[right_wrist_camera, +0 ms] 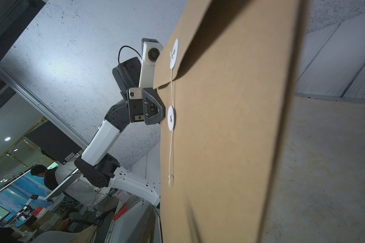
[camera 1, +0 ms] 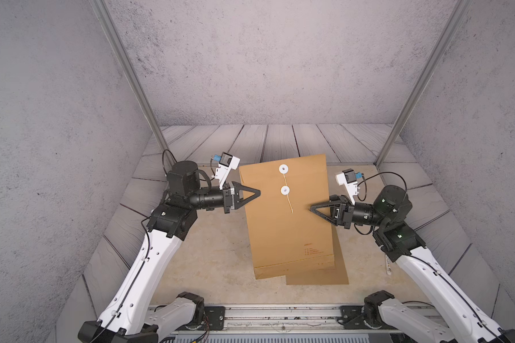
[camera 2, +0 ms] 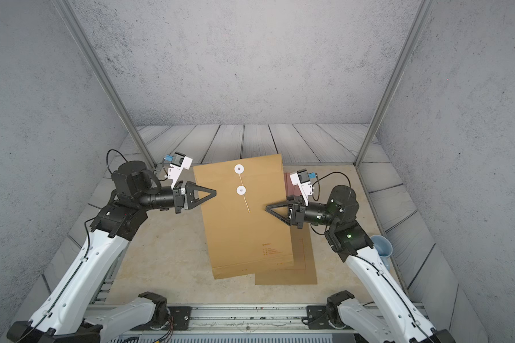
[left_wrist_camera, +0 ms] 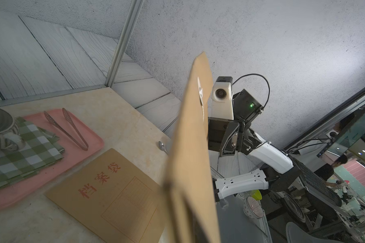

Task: Open the file bag
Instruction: Pick up the file bag from the center of the board.

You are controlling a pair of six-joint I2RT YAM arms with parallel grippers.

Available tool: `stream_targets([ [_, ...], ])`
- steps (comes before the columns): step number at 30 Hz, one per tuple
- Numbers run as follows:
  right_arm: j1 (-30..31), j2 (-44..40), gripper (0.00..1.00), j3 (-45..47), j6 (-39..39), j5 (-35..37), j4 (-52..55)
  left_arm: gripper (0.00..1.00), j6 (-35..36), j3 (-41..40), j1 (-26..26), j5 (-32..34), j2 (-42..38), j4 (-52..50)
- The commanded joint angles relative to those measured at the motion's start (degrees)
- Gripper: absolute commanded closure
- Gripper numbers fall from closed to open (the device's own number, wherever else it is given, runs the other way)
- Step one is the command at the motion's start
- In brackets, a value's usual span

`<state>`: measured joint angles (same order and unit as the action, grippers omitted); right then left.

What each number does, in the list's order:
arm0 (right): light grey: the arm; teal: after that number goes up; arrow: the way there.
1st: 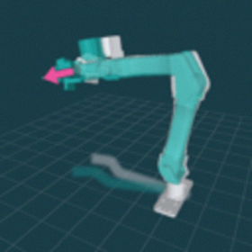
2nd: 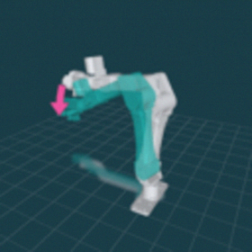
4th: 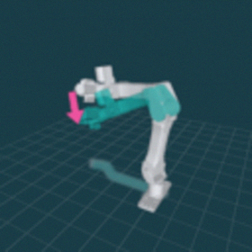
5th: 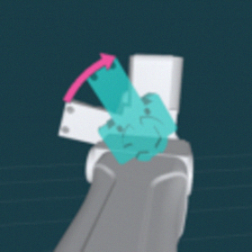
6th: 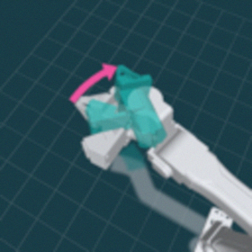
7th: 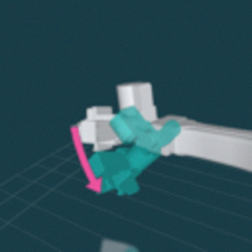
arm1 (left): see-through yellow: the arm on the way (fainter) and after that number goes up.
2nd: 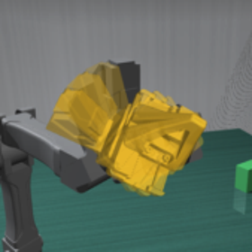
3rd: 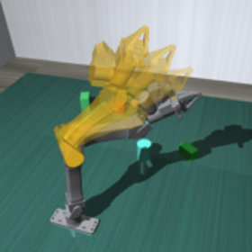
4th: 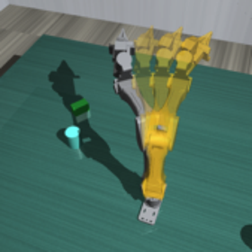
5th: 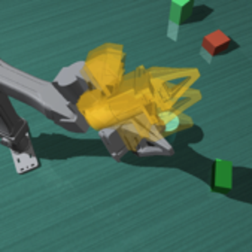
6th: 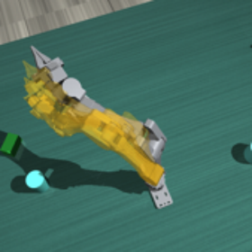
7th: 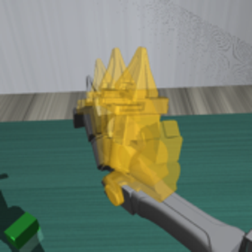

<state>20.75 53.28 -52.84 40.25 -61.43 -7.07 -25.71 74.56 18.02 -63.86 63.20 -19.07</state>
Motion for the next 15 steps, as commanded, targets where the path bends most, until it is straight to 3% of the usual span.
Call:
stream_targets([
  [1,-0.3,-1.2,0.69,0.0,-0.9,-1.4,1.1,1.00,2.5,2.6,-0.5,-0.8,0.4,-1.2],
  [10,-0.3,-2.2,0.99,0.2,0.3,-1.5,-0.2,1.00,-3.8,-0.9,-0.8,-2.1,1.0,7.2],
  [12,-0.3,-2.2,1.00,0.5,1.6,-1.6,-1.8,0.97,-7.9,-3.2,-1.0,-2.0,0.9,12.5],
  [15,-0.3,-1.9,1.00,0.8,3.8,-1.4,-4.8,0.50,-18.4,-8.1,-1.1,-1.5,0.0,24.5],
])
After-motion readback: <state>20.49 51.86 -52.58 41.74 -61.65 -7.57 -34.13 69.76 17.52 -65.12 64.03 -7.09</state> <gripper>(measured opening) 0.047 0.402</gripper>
